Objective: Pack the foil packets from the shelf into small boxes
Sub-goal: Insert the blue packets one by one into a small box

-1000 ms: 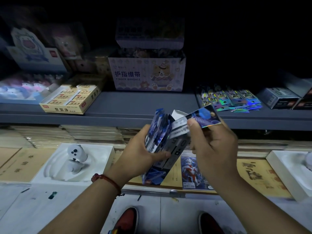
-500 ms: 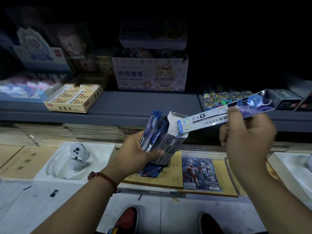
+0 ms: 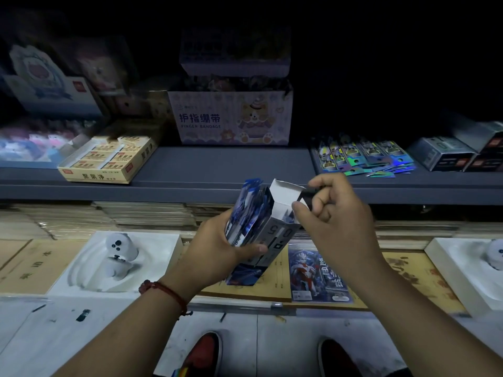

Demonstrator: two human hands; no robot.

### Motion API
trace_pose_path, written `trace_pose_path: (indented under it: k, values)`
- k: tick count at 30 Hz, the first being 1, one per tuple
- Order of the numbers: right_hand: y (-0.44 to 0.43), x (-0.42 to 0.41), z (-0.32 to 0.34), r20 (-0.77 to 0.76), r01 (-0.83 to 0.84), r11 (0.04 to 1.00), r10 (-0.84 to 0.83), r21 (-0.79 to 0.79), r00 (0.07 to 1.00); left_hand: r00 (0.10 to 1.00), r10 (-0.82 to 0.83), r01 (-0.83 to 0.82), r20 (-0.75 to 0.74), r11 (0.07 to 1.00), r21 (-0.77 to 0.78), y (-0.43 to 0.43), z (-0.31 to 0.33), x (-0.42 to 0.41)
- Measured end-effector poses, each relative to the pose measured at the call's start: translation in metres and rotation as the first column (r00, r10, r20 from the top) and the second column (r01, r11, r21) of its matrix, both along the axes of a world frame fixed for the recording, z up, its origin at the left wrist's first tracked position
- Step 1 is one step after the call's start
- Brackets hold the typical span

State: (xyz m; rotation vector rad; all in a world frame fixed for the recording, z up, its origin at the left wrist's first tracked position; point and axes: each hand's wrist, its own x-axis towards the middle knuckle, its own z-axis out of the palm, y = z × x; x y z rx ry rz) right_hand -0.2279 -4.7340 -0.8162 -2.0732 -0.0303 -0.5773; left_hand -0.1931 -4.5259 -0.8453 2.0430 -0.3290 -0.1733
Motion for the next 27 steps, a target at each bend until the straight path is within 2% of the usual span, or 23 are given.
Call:
trace_pose_path:
  k: [2, 7, 12, 14, 18, 20, 23, 27]
  values:
    - [0.004, -0.003, 0.002, 0.035, -0.047, 0.999, 0.047, 0.0, 0.998, 1.0, -0.005, 0.005, 0.001, 1.0, -0.005, 0.0, 0.001, 0.0]
    - [0.016, -0.008, 0.001, 0.098, -0.126, 0.984, 0.139, -0.123, 0.985, 0.999, -0.038, 0.037, 0.03, 0.999, 0.007, -0.001, 0.002, -0.001]
    - [0.022, -0.007, -0.002, 0.068, -0.136, 0.986, 0.143, -0.095, 0.987, 0.998, -0.027, 0.027, 0.048, 1.0, 0.012, -0.002, 0.0, -0.002]
    - [0.023, -0.008, -0.001, 0.026, -0.143, 0.985, 0.145, -0.093, 0.989, 0.998, -0.016, 0.015, 0.06, 1.0, 0.019, -0.002, -0.001, -0.001]
    - [0.028, -0.011, -0.004, -0.155, -0.197, 0.963, 0.17, -0.186, 0.973, 0.994, -0.014, 0.011, 0.105, 0.999, 0.033, -0.003, -0.003, -0.001]
    - [0.031, -0.011, -0.005, -0.229, -0.237, 0.966, 0.209, -0.107, 0.951, 0.993, -0.017, 0.013, 0.113, 0.999, 0.036, -0.003, -0.005, -0.001]
    - [0.034, -0.014, 0.001, -0.334, -0.341, 0.931, 0.364, 0.128, 0.869, 0.992, -0.016, 0.009, 0.125, 0.998, 0.059, -0.004, -0.006, 0.0]
    - [0.035, -0.018, 0.007, -0.297, -0.318, 0.811, 0.499, 0.491, 0.814, 0.994, 0.011, -0.013, 0.107, 1.0, 0.015, -0.005, -0.004, -0.001]
